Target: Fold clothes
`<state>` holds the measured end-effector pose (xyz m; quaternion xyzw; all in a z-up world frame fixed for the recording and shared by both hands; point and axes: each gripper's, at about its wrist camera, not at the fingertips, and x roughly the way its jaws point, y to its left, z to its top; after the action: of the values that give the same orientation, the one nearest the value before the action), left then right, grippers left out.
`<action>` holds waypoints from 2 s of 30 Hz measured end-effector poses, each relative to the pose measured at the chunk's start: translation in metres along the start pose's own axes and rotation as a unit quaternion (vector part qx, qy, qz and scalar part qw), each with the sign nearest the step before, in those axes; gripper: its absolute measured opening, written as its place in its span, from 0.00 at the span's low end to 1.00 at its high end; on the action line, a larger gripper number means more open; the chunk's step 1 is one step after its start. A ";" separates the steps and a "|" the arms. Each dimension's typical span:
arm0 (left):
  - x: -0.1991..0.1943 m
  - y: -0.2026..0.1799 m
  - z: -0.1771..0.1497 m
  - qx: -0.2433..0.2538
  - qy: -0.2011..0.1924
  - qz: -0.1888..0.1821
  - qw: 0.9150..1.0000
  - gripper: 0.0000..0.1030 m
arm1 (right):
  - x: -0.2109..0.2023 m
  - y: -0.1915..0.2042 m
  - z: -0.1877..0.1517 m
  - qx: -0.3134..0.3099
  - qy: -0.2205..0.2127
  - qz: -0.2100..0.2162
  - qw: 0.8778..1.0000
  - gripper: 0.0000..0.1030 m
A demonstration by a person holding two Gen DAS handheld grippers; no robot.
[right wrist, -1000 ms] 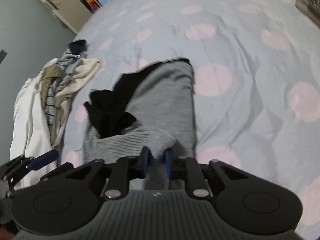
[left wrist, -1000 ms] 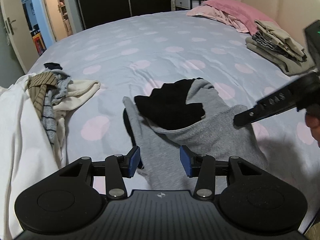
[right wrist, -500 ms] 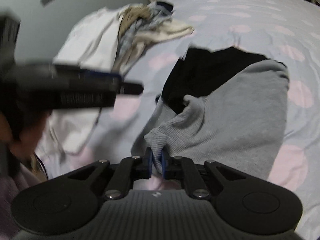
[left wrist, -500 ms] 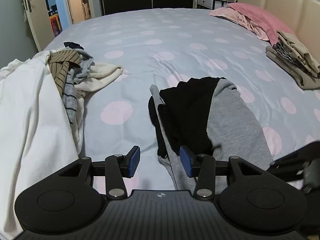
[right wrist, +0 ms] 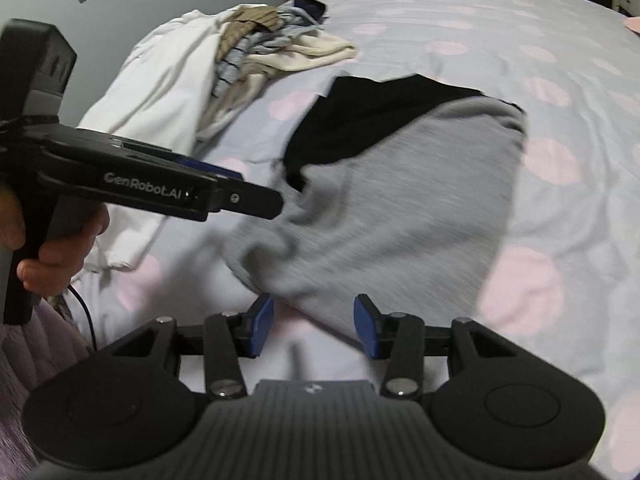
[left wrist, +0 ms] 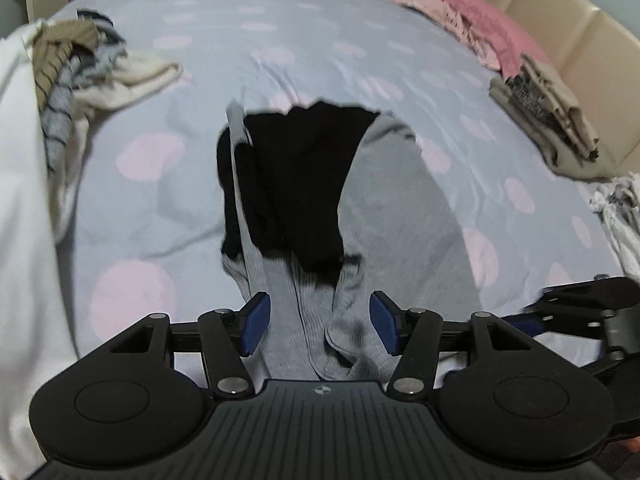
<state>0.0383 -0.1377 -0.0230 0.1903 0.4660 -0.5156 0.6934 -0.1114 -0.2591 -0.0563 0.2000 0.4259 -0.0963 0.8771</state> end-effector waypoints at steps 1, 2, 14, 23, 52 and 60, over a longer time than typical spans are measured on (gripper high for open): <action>0.005 -0.001 0.000 -0.004 0.006 0.000 1.000 0.52 | -0.003 -0.003 -0.004 -0.001 -0.003 -0.008 1.000 0.47; 0.010 -0.001 0.001 -0.007 0.012 0.000 1.000 0.52 | -0.007 -0.007 -0.008 -0.002 -0.006 -0.016 1.000 0.48; 0.020 -0.008 0.006 -0.018 0.015 0.001 1.000 0.06 | -0.009 -0.018 -0.051 -0.143 -0.011 -0.131 0.981 0.51; -0.014 0.018 0.008 -0.069 -0.012 0.024 0.997 0.05 | 0.001 -0.010 -0.043 -0.162 -0.022 -0.136 0.977 0.30; 0.025 0.042 0.075 -0.096 -0.069 0.053 0.992 0.52 | -0.008 -0.103 0.062 0.130 -0.059 -0.093 0.985 0.52; 0.051 0.064 0.084 -0.142 -0.053 0.057 0.987 0.52 | 0.024 -0.168 0.110 0.291 -0.078 -0.036 0.953 0.52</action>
<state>0.1350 -0.2023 -0.0379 0.0891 0.4855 -0.4130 0.7654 -0.0757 -0.4585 -0.0586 0.4231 0.3170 -0.2633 0.8069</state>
